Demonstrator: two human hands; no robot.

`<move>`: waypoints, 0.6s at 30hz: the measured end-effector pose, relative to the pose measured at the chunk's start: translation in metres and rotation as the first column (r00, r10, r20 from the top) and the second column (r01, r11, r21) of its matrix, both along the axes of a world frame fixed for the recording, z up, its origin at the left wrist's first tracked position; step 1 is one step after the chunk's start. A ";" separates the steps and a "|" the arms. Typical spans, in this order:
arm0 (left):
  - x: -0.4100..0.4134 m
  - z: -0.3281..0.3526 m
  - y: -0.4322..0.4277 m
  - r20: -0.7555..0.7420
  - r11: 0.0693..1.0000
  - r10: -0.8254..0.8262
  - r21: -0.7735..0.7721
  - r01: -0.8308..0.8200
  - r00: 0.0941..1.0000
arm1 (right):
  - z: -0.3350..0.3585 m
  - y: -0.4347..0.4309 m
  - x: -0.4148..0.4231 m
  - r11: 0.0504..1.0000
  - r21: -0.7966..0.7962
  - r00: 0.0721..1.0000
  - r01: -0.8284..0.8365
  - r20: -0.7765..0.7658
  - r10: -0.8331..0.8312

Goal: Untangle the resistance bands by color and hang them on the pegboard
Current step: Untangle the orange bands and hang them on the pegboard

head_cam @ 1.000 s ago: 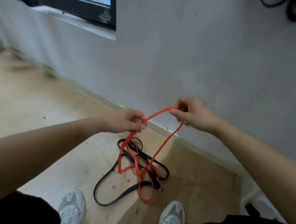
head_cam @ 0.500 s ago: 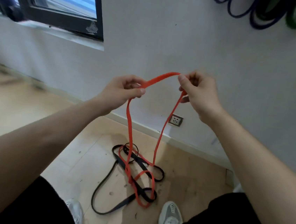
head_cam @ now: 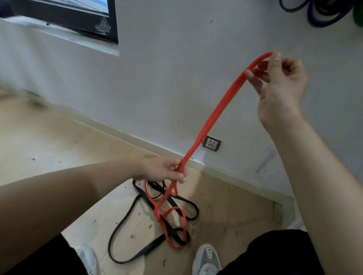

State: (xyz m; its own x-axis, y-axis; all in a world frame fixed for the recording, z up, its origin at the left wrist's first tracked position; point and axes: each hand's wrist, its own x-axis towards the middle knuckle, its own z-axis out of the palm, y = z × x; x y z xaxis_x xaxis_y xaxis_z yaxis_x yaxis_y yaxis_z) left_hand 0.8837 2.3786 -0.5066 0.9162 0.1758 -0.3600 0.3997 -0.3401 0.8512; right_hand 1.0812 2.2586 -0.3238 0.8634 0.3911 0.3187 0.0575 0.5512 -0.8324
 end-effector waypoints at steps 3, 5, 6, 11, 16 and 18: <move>-0.007 0.000 0.013 -0.062 0.996 0.071 0.059 -0.068 0.996 | -0.023 -0.001 0.025 0.993 -0.107 0.997 0.059 -0.051 -0.064; -0.001 0.020 0.018 0.063 0.969 0.245 -0.011 -0.245 0.967 | -0.047 0.002 0.029 0.944 -0.329 0.996 -0.021 -0.088 -0.009; 0.004 0.034 0.018 0.147 0.936 0.349 -0.093 -0.338 0.926 | -0.060 0.002 0.026 0.874 -0.478 0.994 -0.089 -0.098 0.048; 0.026 0.094 0.016 0.323 0.713 0.676 -0.515 -0.476 0.663 | -0.111 0.004 -0.021 0.262 -0.822 0.727 -0.506 -0.242 0.642; 0.015 0.137 0.029 0.352 0.519 0.836 -0.758 -0.395 0.422 | -0.133 0.027 -0.055 0.180 -0.914 0.601 -0.363 -0.082 0.795; 0.002 0.147 0.040 0.344 0.470 0.870 -0.794 -0.386 0.353 | -0.135 0.033 -0.055 0.160 -0.924 0.612 -0.346 -0.093 0.785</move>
